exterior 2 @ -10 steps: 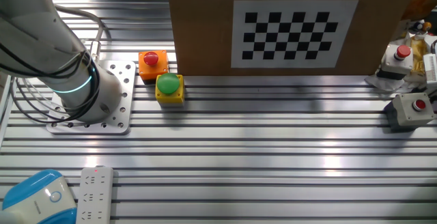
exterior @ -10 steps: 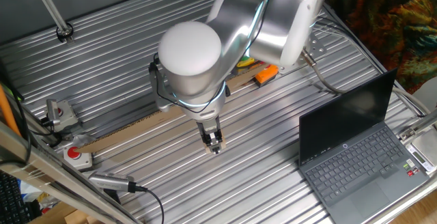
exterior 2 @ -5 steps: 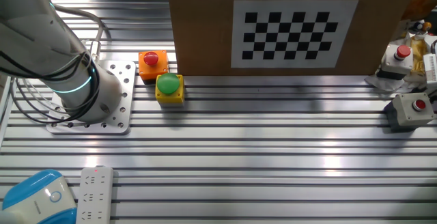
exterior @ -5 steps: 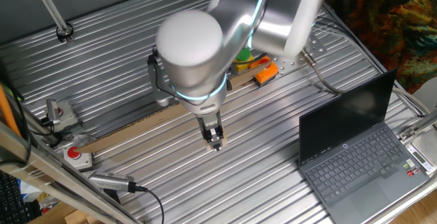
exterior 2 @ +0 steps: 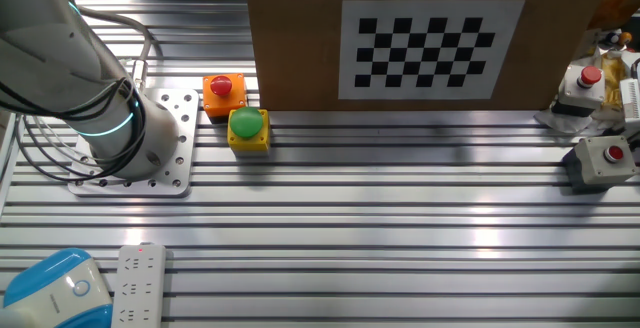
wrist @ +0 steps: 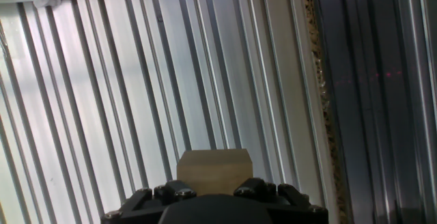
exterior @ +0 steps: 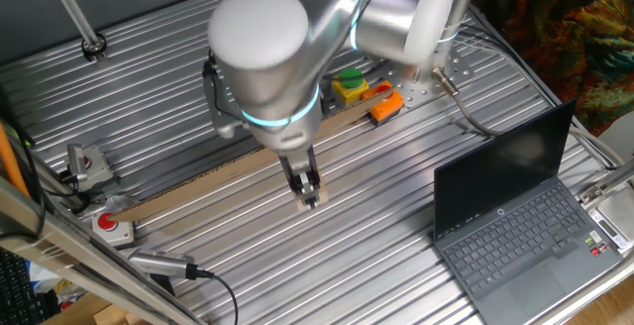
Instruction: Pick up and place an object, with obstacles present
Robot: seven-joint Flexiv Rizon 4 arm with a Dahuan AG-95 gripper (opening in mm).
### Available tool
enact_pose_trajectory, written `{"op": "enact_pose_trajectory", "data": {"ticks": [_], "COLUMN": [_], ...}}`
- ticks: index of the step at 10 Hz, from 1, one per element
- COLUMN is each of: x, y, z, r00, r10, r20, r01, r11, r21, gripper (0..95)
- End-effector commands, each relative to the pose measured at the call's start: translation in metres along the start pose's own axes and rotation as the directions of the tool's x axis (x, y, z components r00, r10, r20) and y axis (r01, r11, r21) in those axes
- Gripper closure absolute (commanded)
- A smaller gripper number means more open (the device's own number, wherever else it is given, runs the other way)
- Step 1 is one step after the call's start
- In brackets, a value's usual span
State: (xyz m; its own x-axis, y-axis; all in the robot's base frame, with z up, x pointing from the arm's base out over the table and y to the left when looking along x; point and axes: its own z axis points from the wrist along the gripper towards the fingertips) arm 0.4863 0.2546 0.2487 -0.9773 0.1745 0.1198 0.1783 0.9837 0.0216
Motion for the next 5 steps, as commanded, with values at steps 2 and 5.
{"op": "enact_pose_trajectory", "data": {"ticks": [2, 5], "x": [0.002, 0.003], "y": [-0.002, -0.003], "z": [-0.008, -0.015], "r00": [1.000, 1.000], "r10": [-0.005, -0.006], "r20": [-0.014, -0.019], "r01": [0.005, 0.006], "r11": [1.000, 1.000], "r21": [-0.001, -0.003], "gripper": [95.0, 95.0]}}
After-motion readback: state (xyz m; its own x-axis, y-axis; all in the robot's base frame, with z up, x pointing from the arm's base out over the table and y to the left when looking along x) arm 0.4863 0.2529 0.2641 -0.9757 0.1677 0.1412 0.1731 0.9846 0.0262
